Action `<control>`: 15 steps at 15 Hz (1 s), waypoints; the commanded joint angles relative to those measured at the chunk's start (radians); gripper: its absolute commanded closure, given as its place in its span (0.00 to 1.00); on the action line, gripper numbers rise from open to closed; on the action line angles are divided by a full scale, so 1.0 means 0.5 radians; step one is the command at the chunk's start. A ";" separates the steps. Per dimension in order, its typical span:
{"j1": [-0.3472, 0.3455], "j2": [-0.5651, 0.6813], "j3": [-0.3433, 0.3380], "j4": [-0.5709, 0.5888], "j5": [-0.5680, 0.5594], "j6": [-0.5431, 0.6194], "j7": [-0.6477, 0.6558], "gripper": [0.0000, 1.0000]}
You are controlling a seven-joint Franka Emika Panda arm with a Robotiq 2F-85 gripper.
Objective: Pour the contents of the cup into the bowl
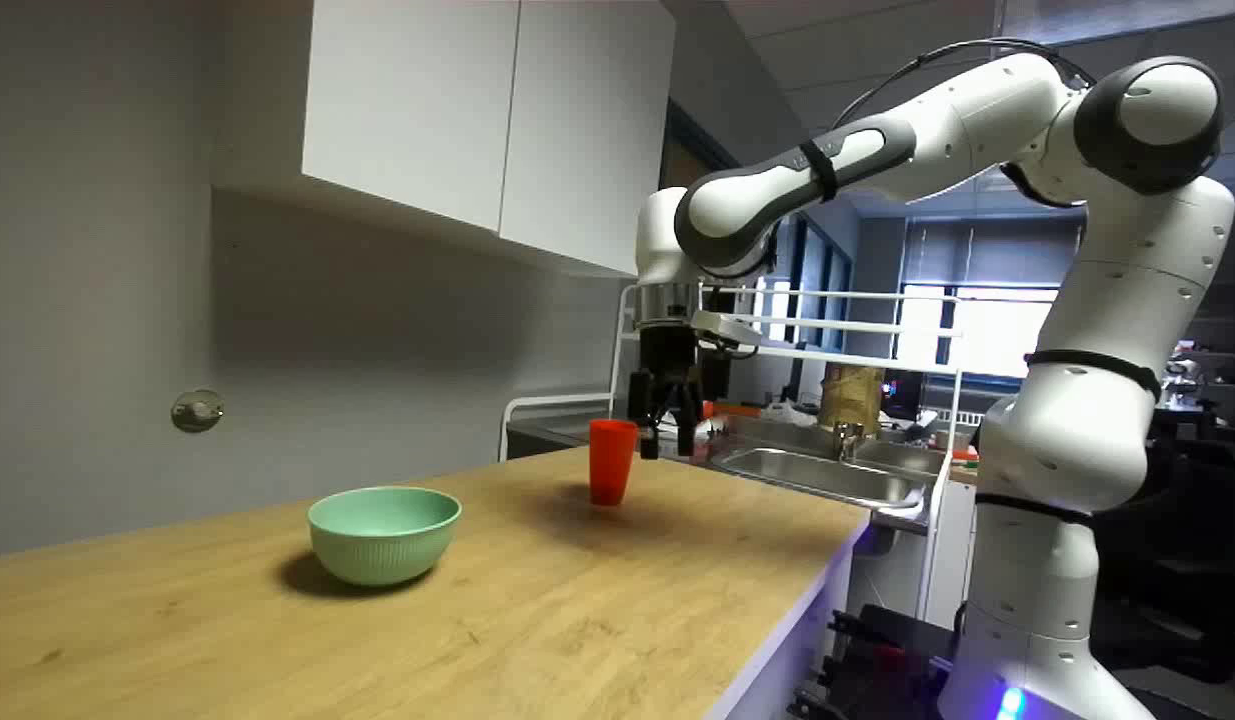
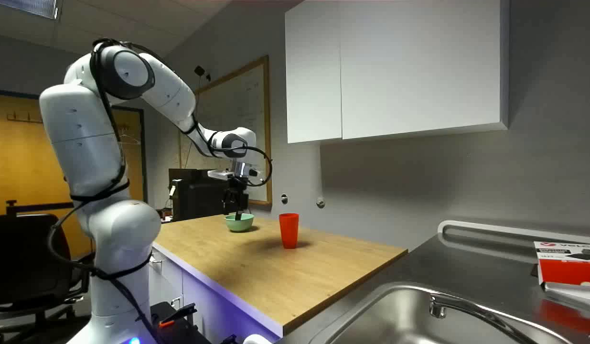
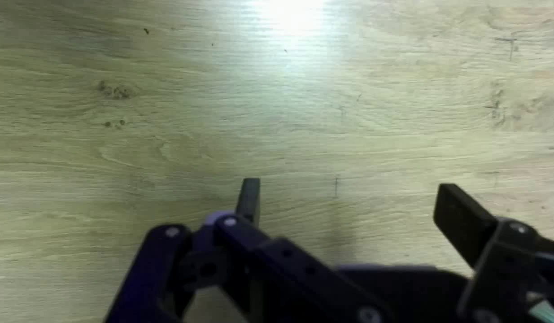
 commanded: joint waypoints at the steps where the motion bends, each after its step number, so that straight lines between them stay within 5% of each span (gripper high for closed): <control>1: 0.001 0.000 -0.002 0.004 -0.001 -0.002 0.000 0.00; 15: -0.034 -0.001 -0.028 0.028 -0.046 0.011 0.002 0.00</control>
